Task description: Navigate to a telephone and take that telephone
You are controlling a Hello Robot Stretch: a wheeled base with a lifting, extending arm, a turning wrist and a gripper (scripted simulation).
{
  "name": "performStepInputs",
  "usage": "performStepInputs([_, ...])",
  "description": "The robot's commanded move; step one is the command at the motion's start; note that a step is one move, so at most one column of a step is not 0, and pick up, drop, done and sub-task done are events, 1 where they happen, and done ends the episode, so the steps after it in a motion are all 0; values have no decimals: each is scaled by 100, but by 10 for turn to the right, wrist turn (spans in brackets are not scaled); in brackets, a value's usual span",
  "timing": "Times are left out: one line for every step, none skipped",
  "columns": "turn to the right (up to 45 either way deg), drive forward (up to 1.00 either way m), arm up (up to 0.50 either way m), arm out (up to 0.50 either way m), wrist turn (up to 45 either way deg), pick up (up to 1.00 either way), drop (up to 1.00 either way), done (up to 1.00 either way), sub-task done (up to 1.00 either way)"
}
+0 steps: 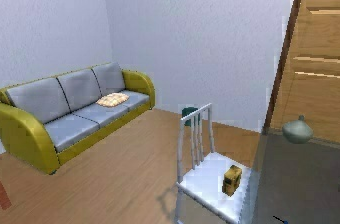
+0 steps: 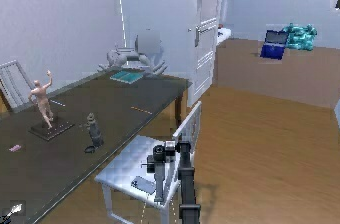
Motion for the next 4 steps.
performStepInputs([0,0,0,0,450,0,0,0,0])
performStepInputs([0,0,0,0,450,0,0,0,0])
performStepInputs([0,0,0,0,450,0,0,0,0])
performStepInputs([0,0,0,0,240,0,0,0,0])
